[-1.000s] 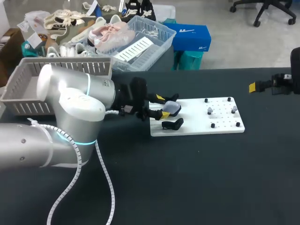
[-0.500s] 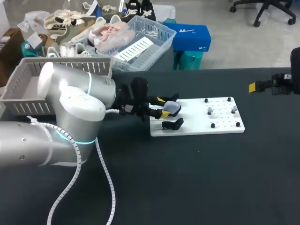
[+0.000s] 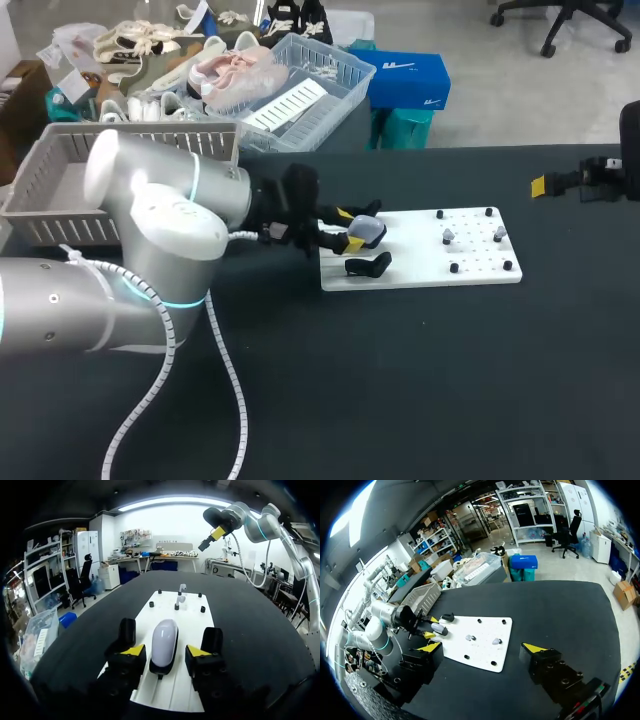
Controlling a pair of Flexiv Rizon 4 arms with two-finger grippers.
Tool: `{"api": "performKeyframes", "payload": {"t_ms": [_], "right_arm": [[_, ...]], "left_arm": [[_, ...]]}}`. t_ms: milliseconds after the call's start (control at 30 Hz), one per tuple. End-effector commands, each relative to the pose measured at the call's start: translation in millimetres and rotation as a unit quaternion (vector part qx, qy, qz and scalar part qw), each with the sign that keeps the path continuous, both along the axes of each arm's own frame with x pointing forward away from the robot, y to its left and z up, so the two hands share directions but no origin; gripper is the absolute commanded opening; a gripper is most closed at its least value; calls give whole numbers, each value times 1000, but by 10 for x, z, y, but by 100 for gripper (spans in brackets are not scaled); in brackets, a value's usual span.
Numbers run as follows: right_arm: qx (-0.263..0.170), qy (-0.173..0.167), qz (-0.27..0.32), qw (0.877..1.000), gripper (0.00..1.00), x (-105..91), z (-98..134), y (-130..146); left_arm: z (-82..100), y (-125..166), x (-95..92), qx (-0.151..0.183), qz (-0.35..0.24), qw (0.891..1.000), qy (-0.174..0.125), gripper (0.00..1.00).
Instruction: Pick up each earbud case from the left stands, insert the matching earbuds, close the lid, and place the case in the box.
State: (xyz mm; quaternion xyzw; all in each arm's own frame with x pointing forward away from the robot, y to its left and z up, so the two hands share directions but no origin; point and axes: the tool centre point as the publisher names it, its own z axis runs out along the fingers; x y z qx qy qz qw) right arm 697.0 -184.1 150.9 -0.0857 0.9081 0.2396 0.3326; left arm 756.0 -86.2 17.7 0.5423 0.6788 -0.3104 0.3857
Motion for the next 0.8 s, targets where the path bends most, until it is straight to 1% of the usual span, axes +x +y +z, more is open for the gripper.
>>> {"api": "performKeyframes", "payload": {"t_ms": [33, 67, 100, 200, 500, 600, 700, 800], "right_arm": [[1, 0, 2, 1000, 100, 11, -8, -4], [1, 0, 2, 1000, 100, 11, -8, -4], [1, 0, 2, 1000, 100, 11, -8, -4], [1, 0, 2, 1000, 100, 11, -8, -4], [1, 0, 2, 1000, 100, 11, -8, -4], [1, 0, 2, 1000, 100, 11, -8, -4], [1, 0, 2, 1000, 100, 11, -8, -4], [1, 0, 2, 1000, 100, 11, -8, -4]], "left_arm": [[-8, -27, 38, 4, -3, 1000, 3, 49], [-9, -28, 36, 4, -3, 1000, 4, 42], [-10, -30, 35, 4, -2, 1000, 5, 40], [-12, -32, 33, 5, -2, 1000, 5, 42], [-15, -32, 33, 7, -1, 1000, 8, 38], [-6, -31, 29, 7, -1, 1000, 8, 40], [10, -32, 27, 7, -2, 1000, 9, 48], [14, -38, 45, 7, 0, 1000, 9, 47]]}}
